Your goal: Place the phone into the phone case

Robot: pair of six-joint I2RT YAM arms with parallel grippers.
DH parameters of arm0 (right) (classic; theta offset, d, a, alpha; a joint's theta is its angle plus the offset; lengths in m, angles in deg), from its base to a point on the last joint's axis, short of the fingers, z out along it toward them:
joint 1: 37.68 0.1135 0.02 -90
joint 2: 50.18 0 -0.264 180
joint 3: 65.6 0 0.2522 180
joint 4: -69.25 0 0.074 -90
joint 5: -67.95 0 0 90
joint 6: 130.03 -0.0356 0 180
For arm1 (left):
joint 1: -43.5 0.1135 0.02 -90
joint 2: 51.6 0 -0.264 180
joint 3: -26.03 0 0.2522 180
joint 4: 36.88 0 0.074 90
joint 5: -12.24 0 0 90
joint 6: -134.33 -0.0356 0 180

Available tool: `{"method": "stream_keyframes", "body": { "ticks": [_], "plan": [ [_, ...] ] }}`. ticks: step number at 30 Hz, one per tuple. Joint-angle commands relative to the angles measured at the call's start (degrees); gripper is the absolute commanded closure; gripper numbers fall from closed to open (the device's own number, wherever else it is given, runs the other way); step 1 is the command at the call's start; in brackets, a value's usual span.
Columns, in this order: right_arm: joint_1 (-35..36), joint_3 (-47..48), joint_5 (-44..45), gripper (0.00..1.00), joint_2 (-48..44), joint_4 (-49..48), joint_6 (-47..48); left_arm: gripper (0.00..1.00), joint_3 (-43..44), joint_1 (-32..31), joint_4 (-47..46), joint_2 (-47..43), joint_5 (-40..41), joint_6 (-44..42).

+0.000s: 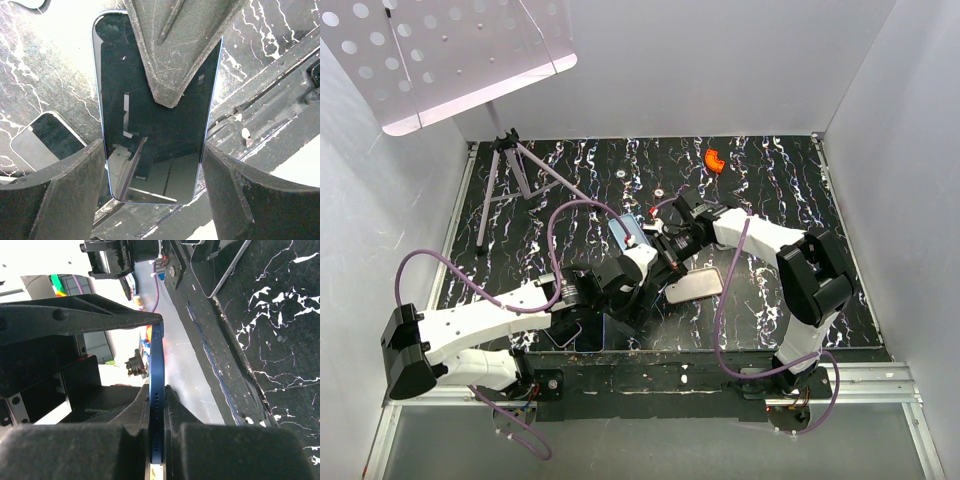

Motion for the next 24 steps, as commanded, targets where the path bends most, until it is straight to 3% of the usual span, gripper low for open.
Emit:
{"method": "stream_keyframes", "body": {
  "ticks": [1, 9, 11, 13, 15, 24],
  "plan": [
    [0.22, 0.69, -2.46, 0.99, 0.37, -0.54, -0.32, 1.00, 1.95, -0.56, -2.49, -2.79, 1.96, 0.09],
    [0.22, -0.46, 0.09, 0.99, -1.03, -1.95, -1.11, 0.98, 1.59, -0.56, -2.49, -3.93, 3.27, 1.40],
    [0.22, -0.55, 0.70, 0.99, -1.47, -2.56, -1.37, 0.71, 1.51, -0.64, -2.49, -4.20, 3.80, 1.93],
    [0.22, -0.37, 1.67, 0.99, -1.73, -2.48, -1.55, 0.19, 1.59, -0.64, -2.40, -4.29, 4.50, 2.37],
    [0.22, -0.37, 2.64, 0.99, -1.91, -2.92, -1.98, 0.04, 2.12, -0.64, -1.87, -4.29, 5.73, 3.25],
    [-0.65, -1.25, 6.24, 0.99, -3.40, -5.82, -4.80, 0.02, 2.82, -0.64, -1.08, -5.87, 9.60, 7.37]
  ]
}}
